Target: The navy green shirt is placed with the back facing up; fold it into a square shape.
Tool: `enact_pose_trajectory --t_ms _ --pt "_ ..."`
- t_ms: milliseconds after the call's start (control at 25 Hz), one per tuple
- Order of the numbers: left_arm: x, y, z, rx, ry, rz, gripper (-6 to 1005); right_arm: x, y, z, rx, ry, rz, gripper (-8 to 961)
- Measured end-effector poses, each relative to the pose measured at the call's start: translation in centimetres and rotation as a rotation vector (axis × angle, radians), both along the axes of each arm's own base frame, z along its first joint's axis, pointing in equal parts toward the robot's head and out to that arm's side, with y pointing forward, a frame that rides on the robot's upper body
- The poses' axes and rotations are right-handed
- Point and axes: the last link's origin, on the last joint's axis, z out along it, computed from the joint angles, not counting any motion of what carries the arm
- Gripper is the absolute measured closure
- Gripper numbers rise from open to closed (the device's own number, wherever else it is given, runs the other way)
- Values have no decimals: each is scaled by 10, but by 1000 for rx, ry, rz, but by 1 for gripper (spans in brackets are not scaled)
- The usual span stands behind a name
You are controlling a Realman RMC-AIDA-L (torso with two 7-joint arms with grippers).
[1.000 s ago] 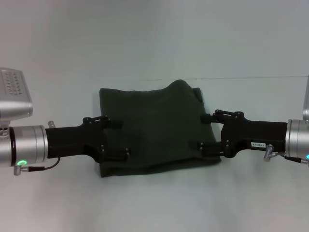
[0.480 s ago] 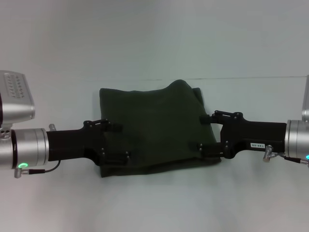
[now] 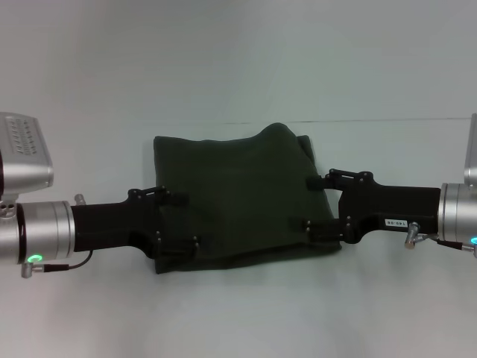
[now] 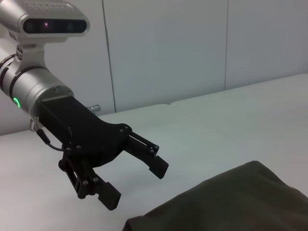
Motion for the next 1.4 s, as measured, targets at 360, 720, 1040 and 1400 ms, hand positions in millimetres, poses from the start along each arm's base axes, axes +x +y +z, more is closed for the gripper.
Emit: enact_pose_trajectory --t_ms 360,720,1040,1400 --pt "0 0 0 1 0 -2 65 0 0 0 0 0 0 47" --pt "0 0 0 -1 1 -3 65 0 0 0 -1 -1 1 48" --pt "0 0 0 -3 1 -2 65 0 -1 -2 -8 -6 5 48" --pt "0 0 0 -4 3 -2 65 0 -1 -2 -9 -7 5 47"
